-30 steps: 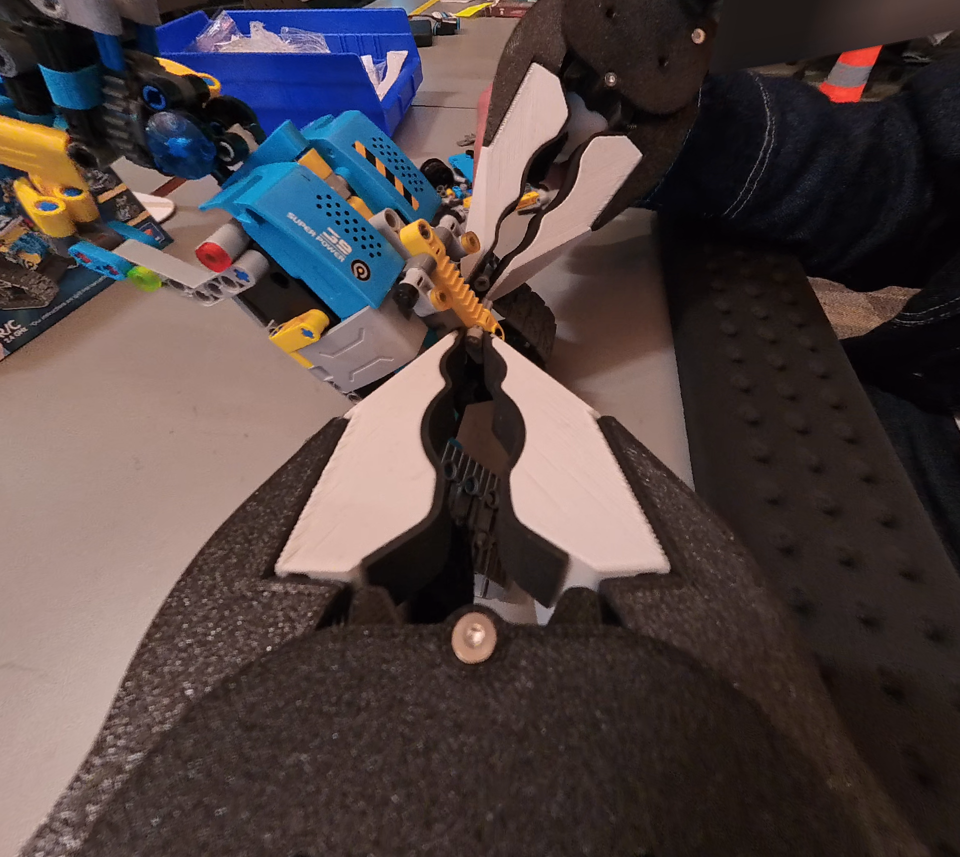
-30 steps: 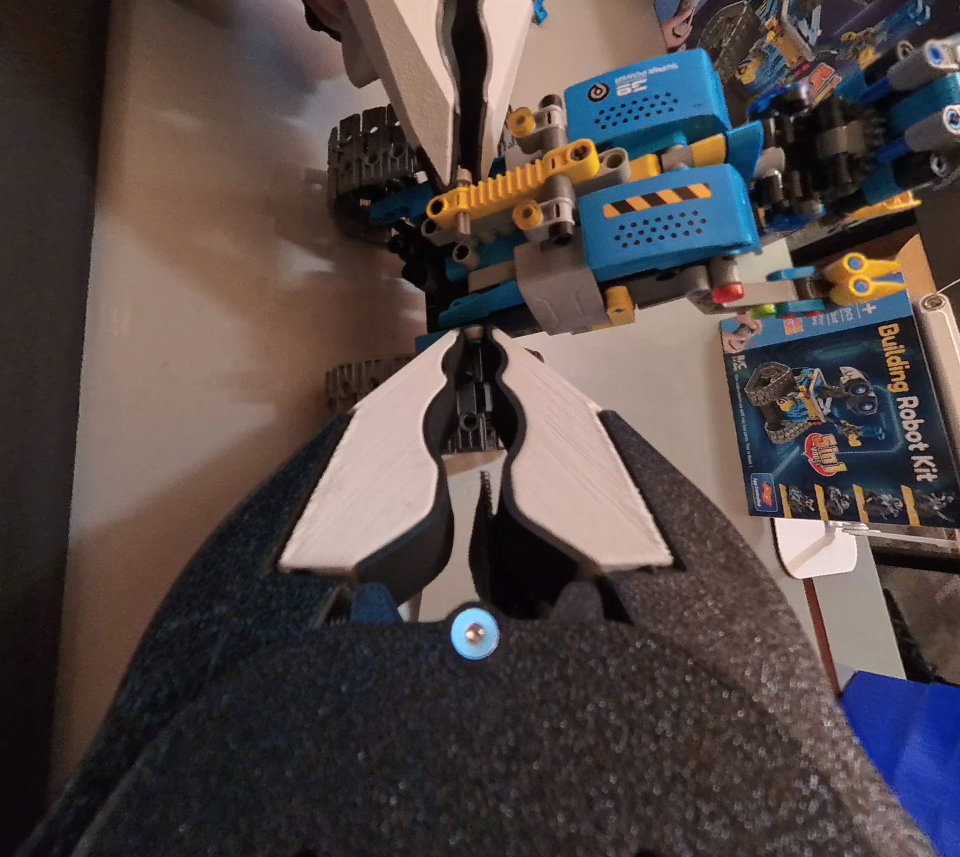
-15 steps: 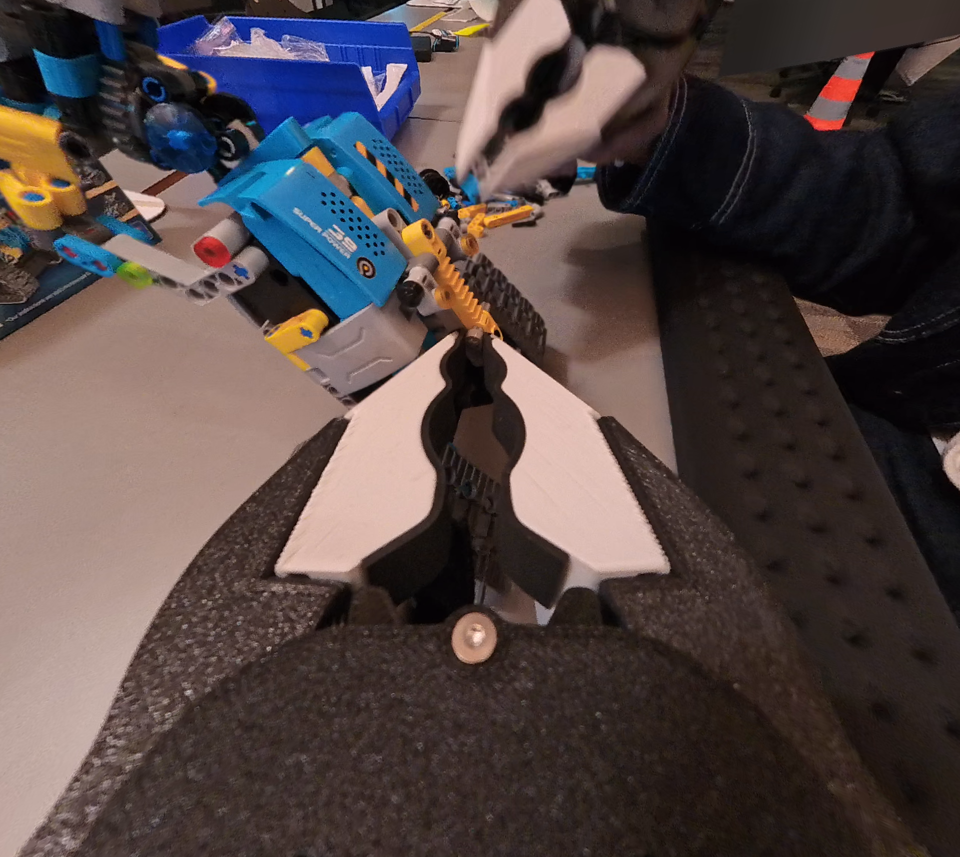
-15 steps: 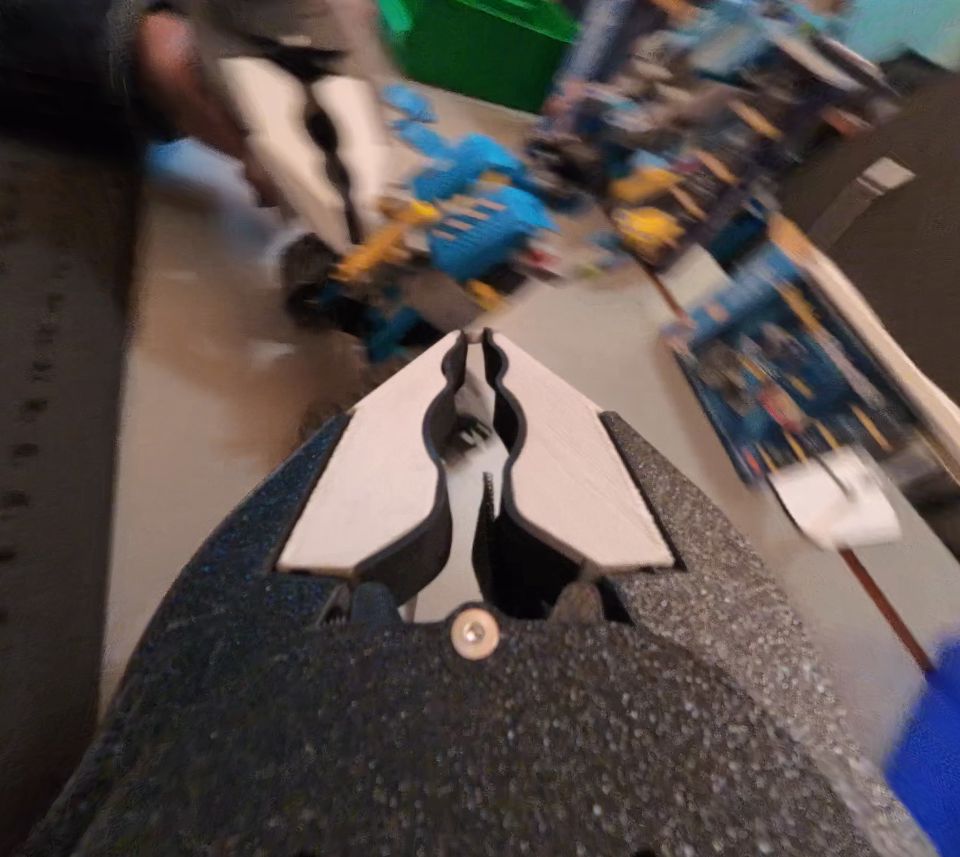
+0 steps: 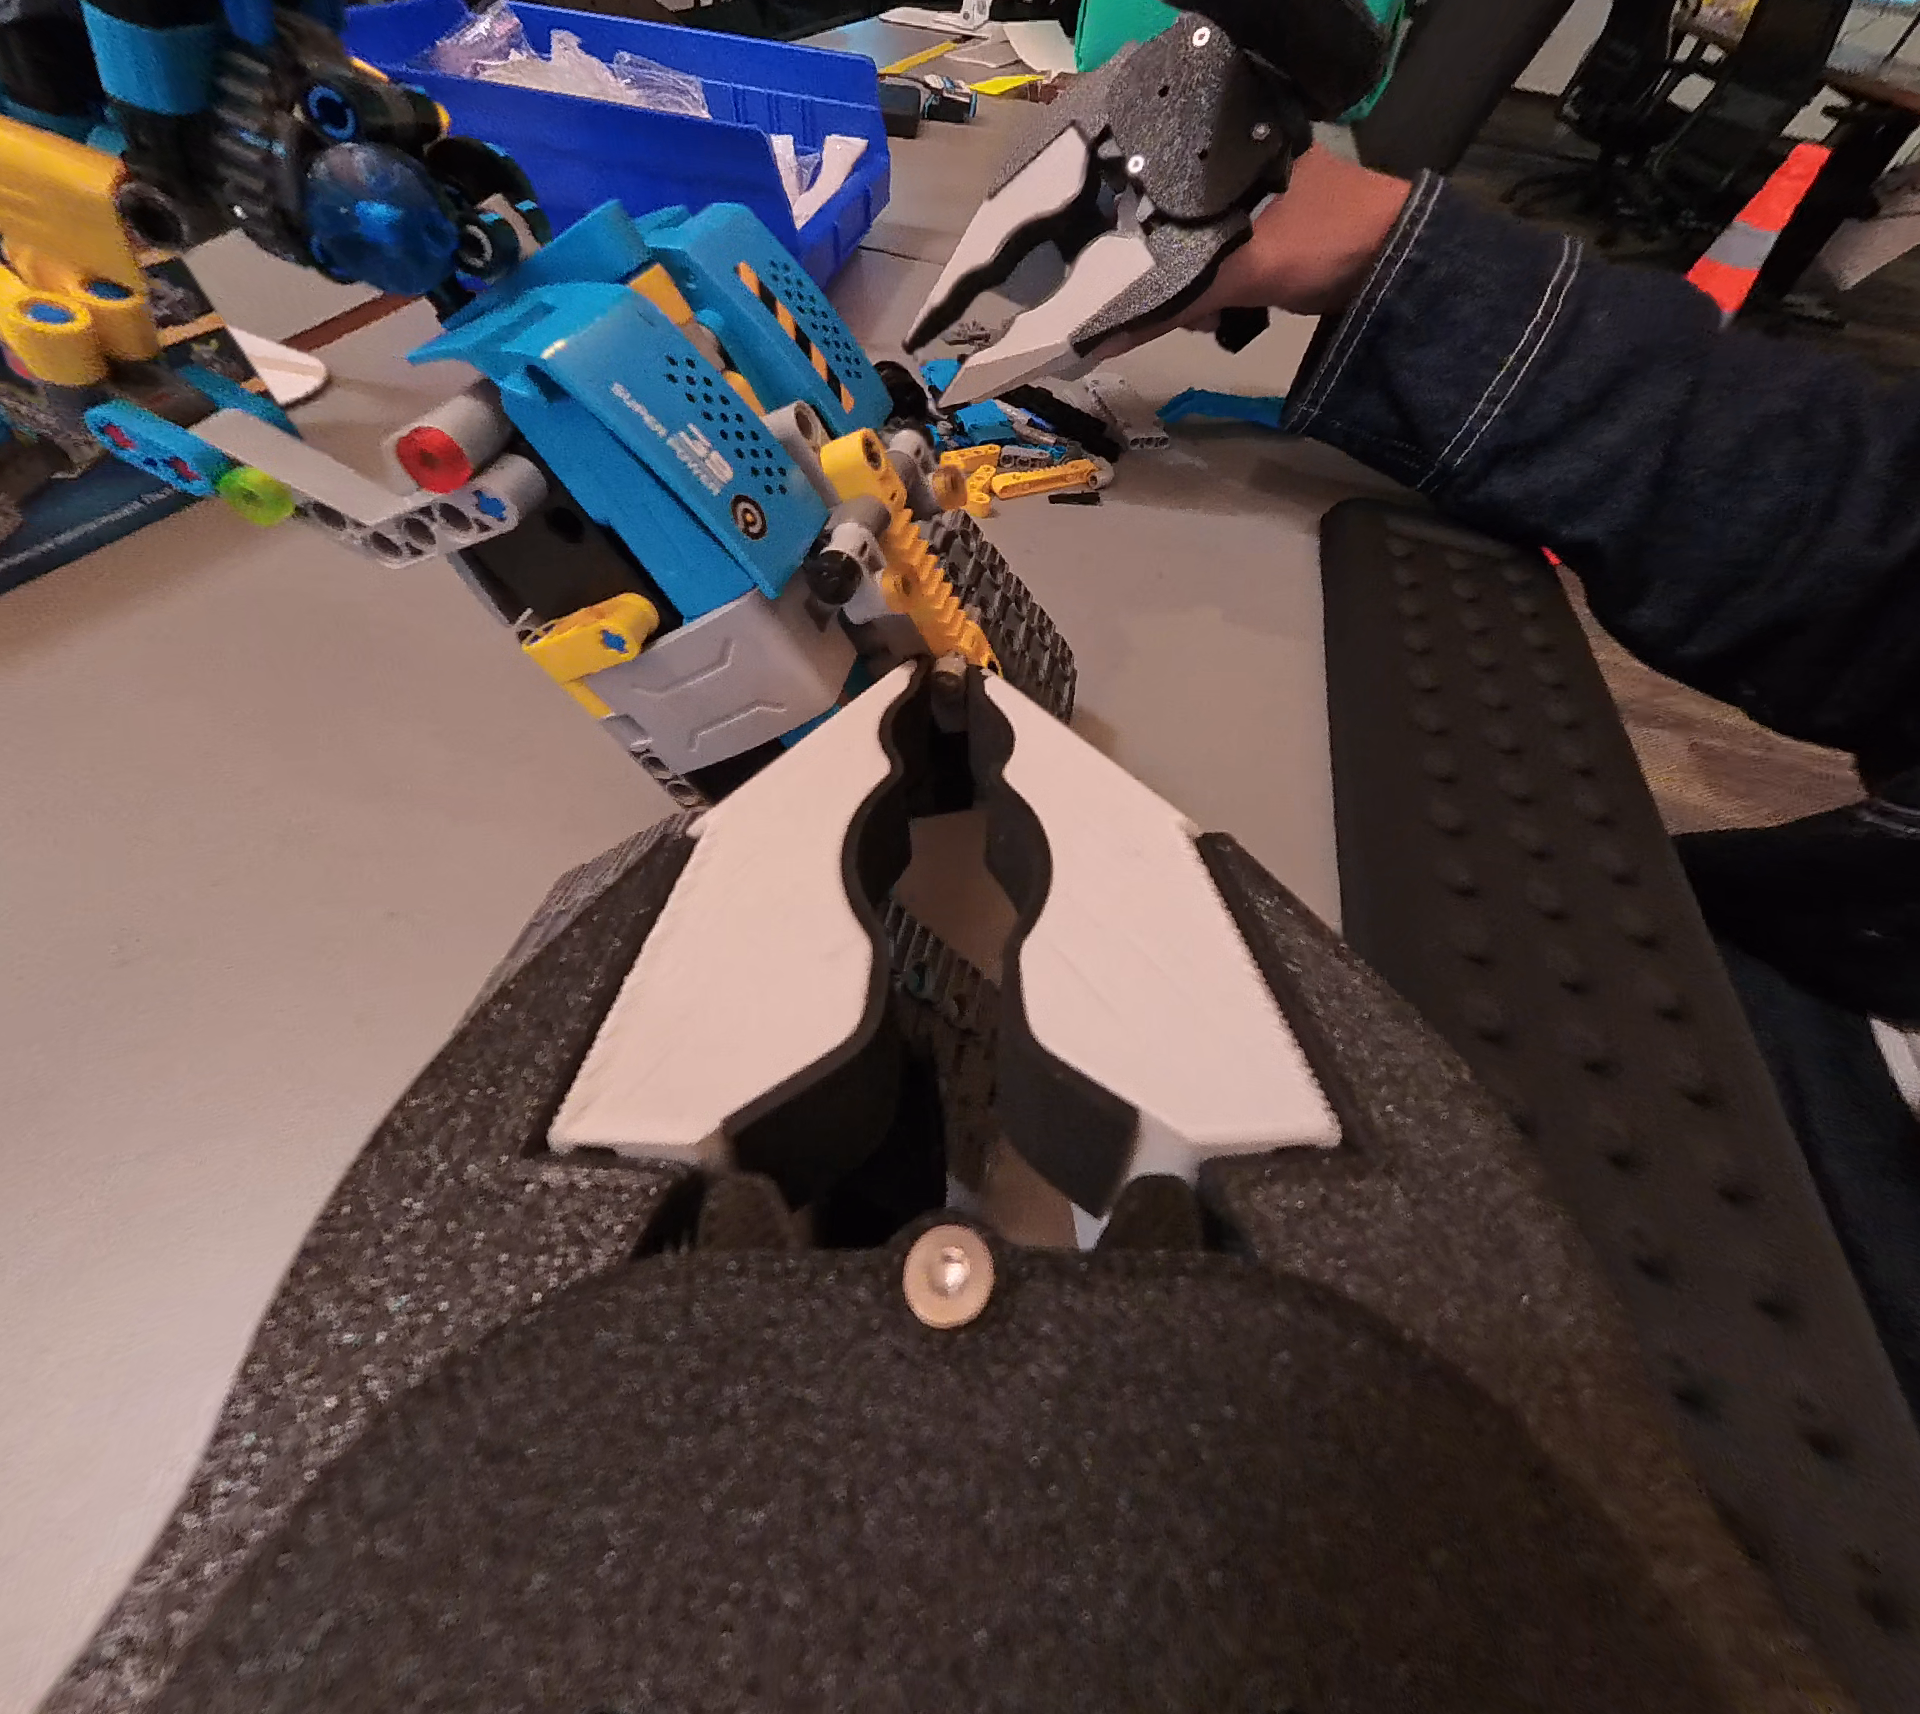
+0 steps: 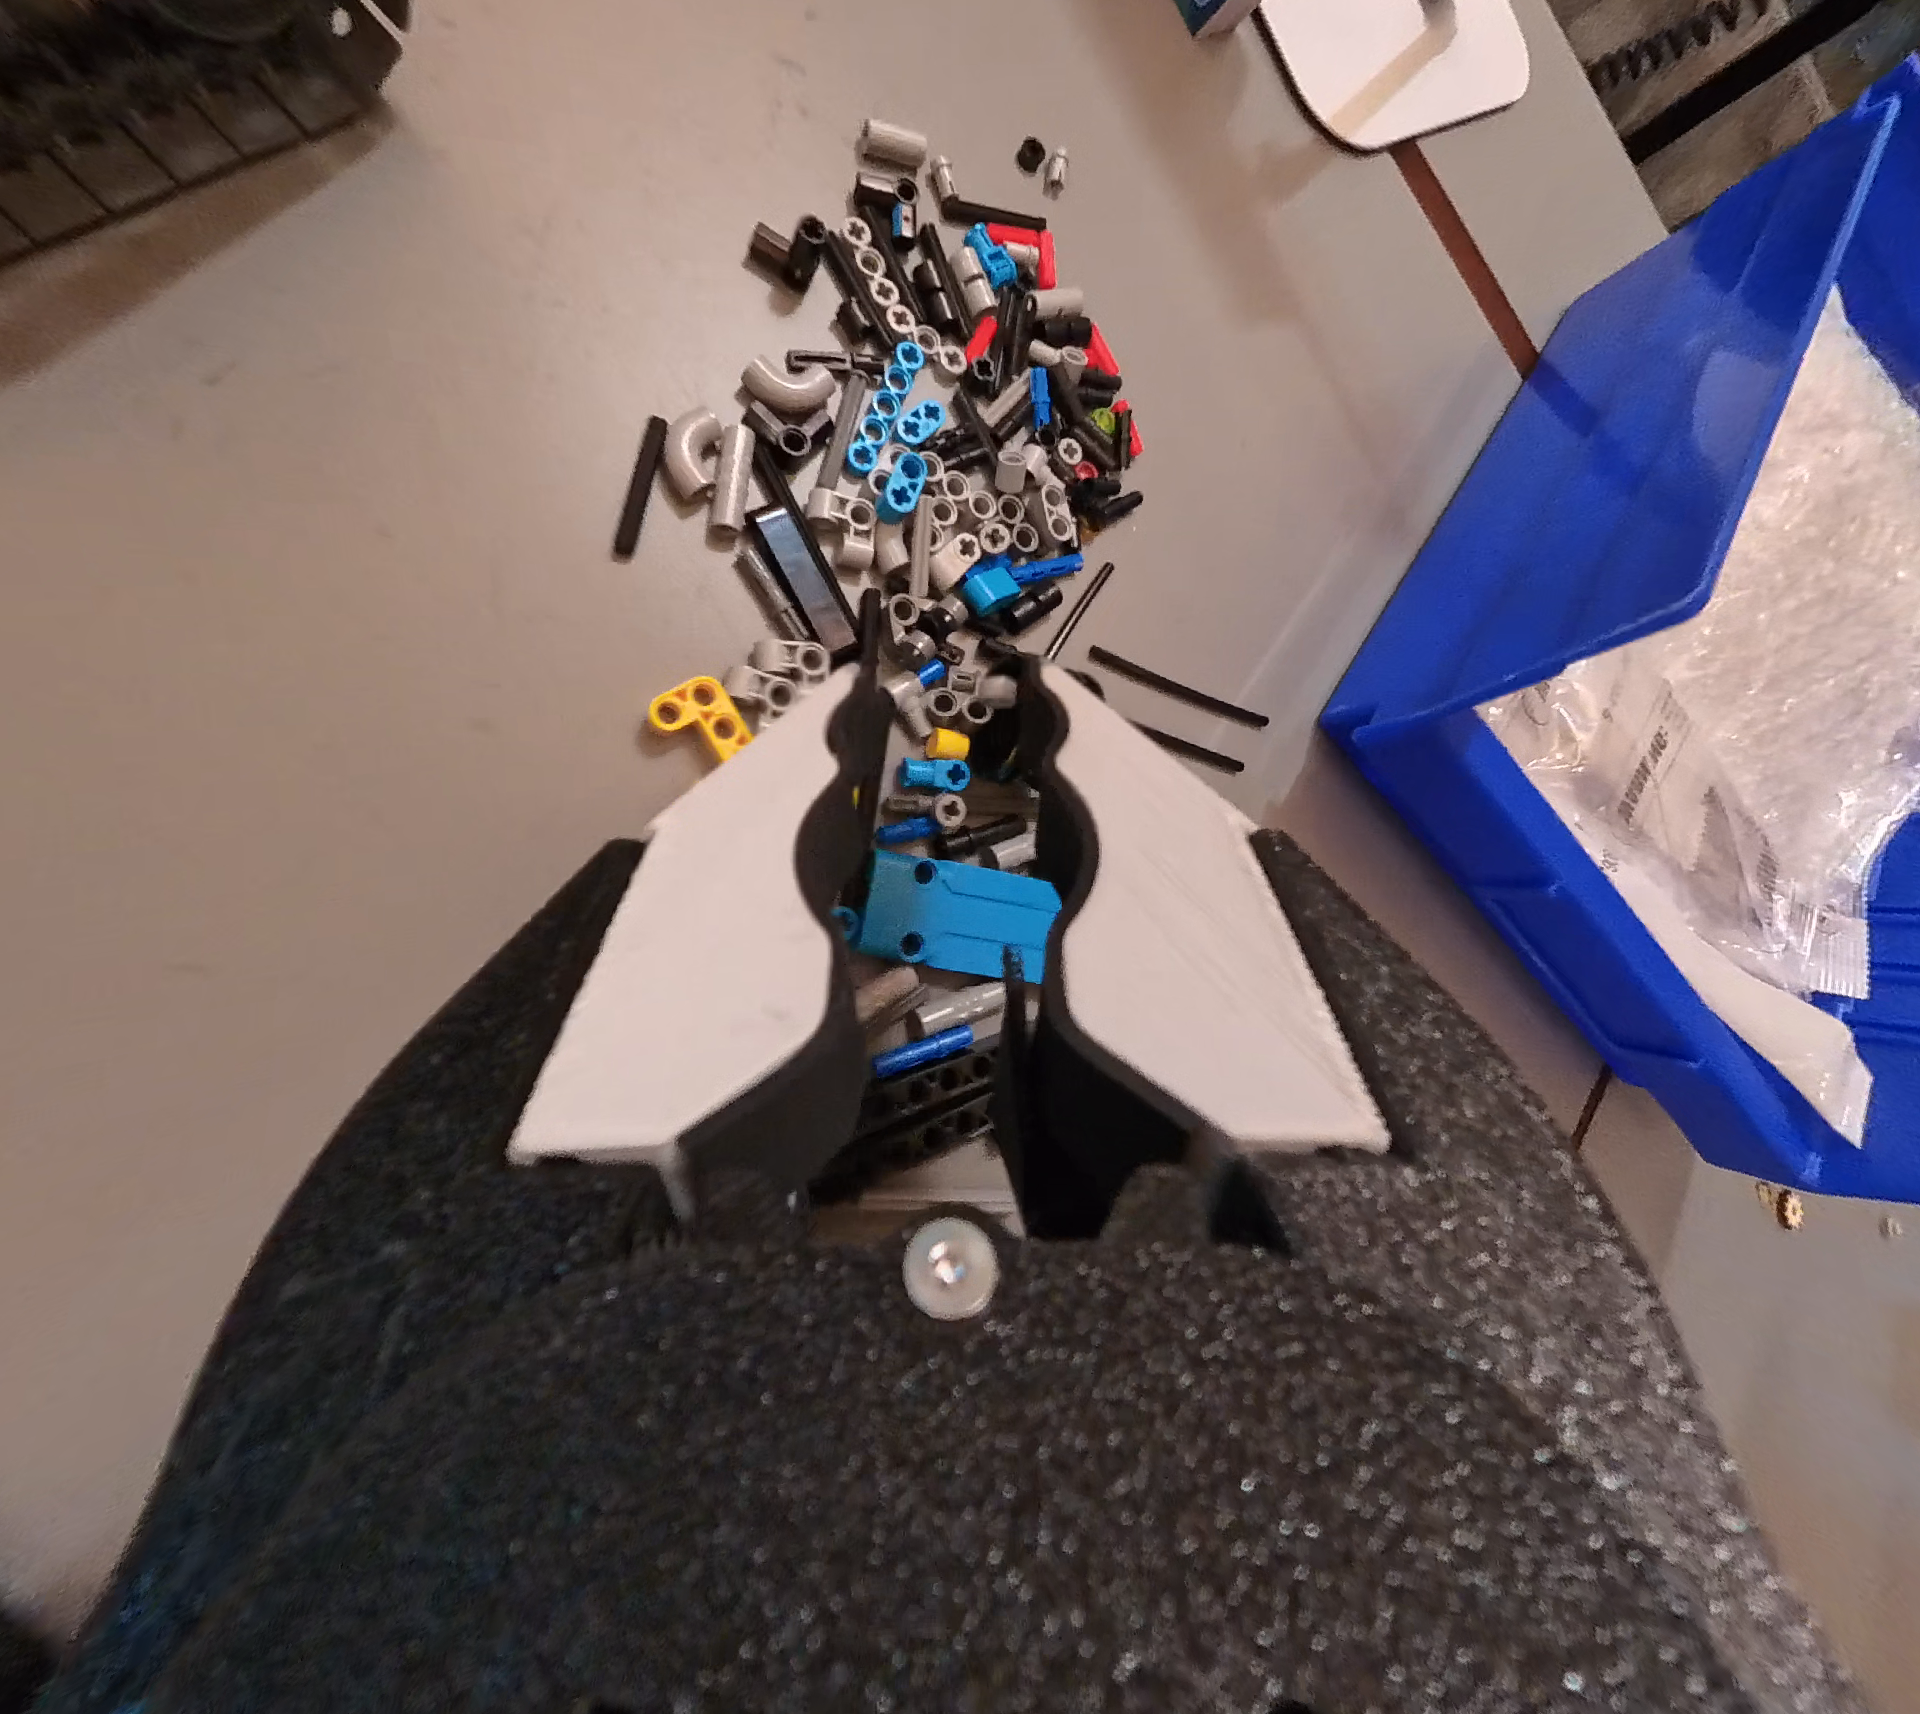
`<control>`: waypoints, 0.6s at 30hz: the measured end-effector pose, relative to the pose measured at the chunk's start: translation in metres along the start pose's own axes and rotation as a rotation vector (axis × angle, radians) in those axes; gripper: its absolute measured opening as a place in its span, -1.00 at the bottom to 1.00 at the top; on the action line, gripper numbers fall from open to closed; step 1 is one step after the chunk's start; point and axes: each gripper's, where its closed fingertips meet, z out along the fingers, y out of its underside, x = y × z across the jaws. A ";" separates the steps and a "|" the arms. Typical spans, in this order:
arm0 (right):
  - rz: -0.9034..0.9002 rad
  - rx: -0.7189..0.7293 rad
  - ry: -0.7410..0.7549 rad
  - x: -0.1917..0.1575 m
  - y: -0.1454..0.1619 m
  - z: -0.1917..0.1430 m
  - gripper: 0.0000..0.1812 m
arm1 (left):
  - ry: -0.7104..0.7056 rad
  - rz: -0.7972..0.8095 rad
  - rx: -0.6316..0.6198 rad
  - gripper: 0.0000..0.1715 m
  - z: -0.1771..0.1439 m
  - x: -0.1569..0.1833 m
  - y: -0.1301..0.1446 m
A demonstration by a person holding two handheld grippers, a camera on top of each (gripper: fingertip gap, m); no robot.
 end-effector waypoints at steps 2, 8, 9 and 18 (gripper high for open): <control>-0.013 -0.034 -0.015 -0.005 0.001 0.000 -0.70 | 0.010 -0.019 0.002 -0.94 0.000 0.000 0.000; 0.039 -0.050 -0.120 -0.024 -0.008 -0.005 -0.43 | 0.002 0.006 -0.007 -0.94 -0.001 0.001 0.000; 0.066 0.031 -0.171 -0.034 -0.028 -0.012 -0.45 | 0.003 0.006 -0.007 -0.94 -0.001 0.001 0.000; 0.042 0.534 -0.529 -0.167 -0.165 -0.032 -0.71 | 0.042 0.039 -0.006 -0.94 -0.003 0.002 0.001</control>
